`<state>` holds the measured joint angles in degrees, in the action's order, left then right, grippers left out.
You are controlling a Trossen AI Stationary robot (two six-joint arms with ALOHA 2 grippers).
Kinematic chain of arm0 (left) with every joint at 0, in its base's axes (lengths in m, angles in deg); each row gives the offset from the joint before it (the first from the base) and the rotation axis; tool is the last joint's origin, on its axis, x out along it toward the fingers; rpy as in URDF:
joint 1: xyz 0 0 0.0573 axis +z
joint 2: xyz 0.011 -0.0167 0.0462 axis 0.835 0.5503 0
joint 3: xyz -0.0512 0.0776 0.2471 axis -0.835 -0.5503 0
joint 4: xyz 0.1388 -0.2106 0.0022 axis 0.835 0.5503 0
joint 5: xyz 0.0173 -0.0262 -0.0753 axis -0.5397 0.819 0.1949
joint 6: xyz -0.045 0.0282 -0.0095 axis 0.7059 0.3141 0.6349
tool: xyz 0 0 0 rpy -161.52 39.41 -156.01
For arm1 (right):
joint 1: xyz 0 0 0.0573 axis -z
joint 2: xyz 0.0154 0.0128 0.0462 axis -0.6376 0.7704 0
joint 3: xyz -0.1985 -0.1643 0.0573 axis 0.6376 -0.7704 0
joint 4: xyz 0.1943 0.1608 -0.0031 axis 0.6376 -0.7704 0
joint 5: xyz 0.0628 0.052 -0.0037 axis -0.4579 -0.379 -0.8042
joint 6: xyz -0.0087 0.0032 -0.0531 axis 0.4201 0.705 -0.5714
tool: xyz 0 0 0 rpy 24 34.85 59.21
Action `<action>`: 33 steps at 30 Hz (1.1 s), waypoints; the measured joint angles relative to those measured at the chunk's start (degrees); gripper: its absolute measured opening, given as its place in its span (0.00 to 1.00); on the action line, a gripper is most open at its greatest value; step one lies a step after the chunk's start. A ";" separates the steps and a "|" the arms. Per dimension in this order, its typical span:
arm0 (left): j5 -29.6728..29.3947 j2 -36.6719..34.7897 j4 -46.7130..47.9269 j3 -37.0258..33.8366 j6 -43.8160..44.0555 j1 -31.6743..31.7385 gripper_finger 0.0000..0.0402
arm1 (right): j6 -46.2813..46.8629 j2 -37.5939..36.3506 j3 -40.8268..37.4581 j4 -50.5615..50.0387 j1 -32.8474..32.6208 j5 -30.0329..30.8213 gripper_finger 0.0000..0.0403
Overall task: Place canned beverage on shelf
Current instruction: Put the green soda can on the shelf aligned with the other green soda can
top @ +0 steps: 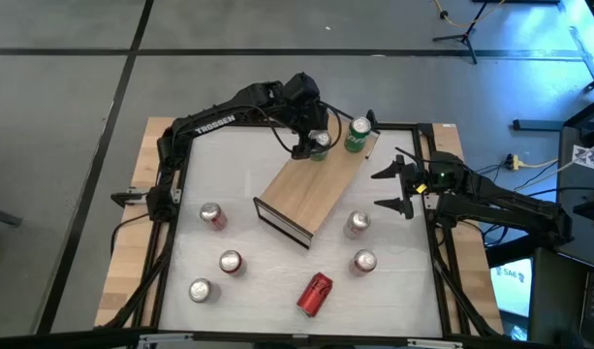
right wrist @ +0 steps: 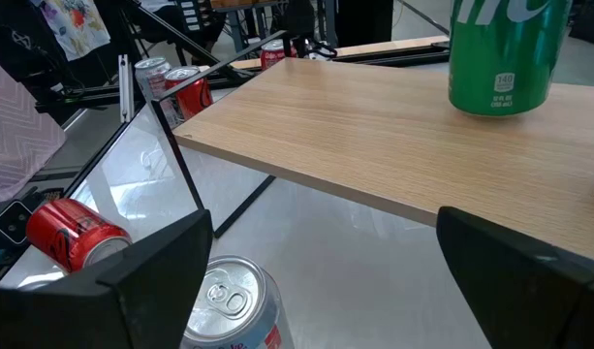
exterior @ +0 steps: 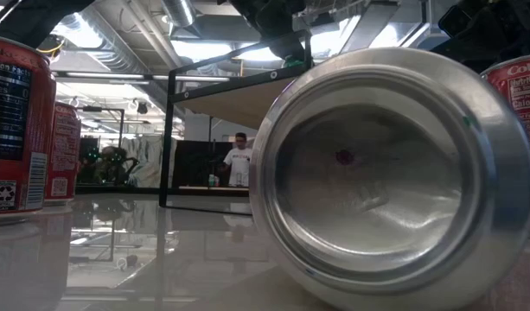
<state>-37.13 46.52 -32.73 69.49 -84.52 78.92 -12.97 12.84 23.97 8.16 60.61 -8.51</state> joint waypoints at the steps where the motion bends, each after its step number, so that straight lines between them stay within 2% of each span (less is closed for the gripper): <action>1: 0.00 0.00 -0.01 0.00 0.00 0.00 0.63 | 0.00 0.02 0.00 0.00 0.00 0.00 0.97; 16: -0.63 0.00 -1.41 0.15 0.31 0.00 0.74 | 0.00 0.02 0.00 0.00 0.00 -0.02 0.97; 19: -4.64 -0.35 -2.09 0.27 0.38 -0.17 0.74 | 0.02 0.01 0.00 0.00 0.01 0.00 0.97; 26: -16.69 -0.66 -0.33 7.49 0.56 -1.71 0.74 | 0.02 0.01 0.00 -0.02 0.02 0.00 0.97; 30: -19.13 -1.21 -2.17 9.25 0.57 -4.49 0.74 | 0.02 0.02 0.00 -0.02 0.01 0.00 0.97; 33: -20.41 -1.97 -0.11 9.23 0.69 -6.61 0.74 | 0.02 0.02 0.00 -0.07 0.00 0.00 0.97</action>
<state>-57.54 44.55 -32.85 78.72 -83.83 72.31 -12.95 12.86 23.97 8.10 60.61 -8.51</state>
